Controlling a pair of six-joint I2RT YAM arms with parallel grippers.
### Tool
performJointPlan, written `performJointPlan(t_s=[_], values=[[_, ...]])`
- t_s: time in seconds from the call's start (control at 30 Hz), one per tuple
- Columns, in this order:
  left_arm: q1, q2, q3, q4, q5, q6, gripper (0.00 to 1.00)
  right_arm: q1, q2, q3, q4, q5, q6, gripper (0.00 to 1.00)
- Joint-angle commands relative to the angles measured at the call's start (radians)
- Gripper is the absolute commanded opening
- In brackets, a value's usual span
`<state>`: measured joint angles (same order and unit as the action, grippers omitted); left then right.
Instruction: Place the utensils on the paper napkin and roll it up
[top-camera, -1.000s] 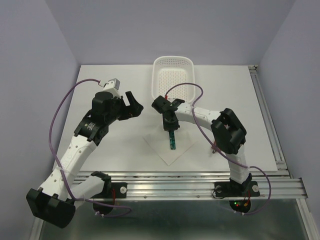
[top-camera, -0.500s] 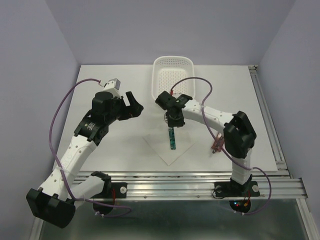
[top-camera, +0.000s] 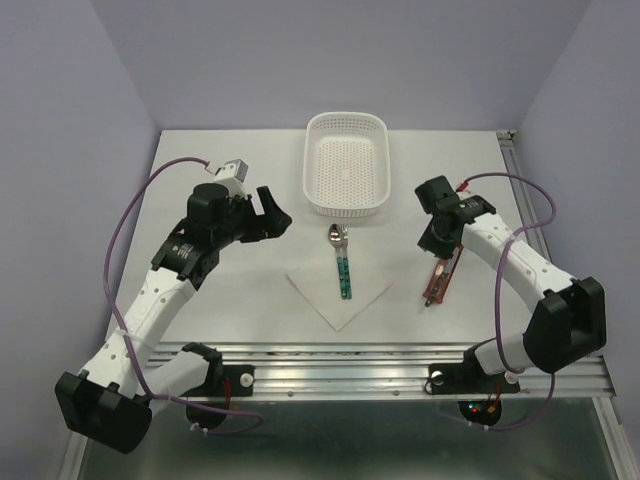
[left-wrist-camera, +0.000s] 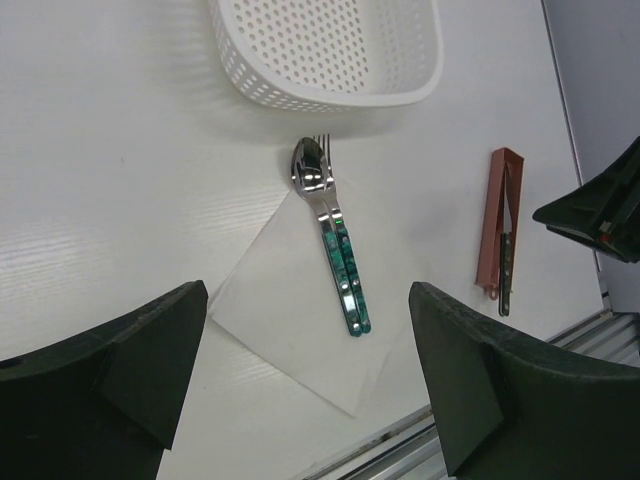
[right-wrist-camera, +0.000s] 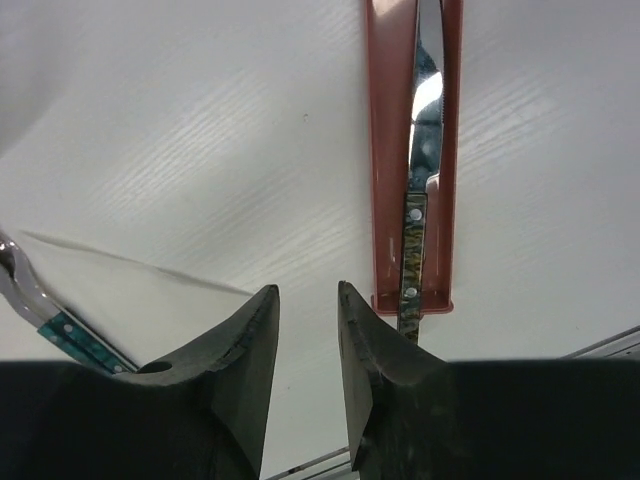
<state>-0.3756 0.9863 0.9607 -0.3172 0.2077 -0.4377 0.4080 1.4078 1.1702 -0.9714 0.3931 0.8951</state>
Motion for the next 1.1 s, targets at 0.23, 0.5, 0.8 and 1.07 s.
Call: performJointPlan(t_s=[0.23,0.5,0.8,1.07], values=[[0.003,-0.015,-0.013,0.036,0.039,0.033,0.93,-0.078,-0.018,-0.119,0.057,-0.008,0.119,0.32],[0.003,-0.037,-0.039,0.033,0.027,0.028,0.93,-0.123,-0.020,-0.210,0.102,0.000,0.125,0.33],[0.004,-0.026,-0.030,0.030,0.018,0.028,0.93,-0.146,0.010,-0.257,0.152,0.004,0.116,0.36],[0.003,-0.018,-0.028,0.021,-0.001,0.034,0.93,-0.159,0.040,-0.291,0.189,-0.002,0.114,0.37]])
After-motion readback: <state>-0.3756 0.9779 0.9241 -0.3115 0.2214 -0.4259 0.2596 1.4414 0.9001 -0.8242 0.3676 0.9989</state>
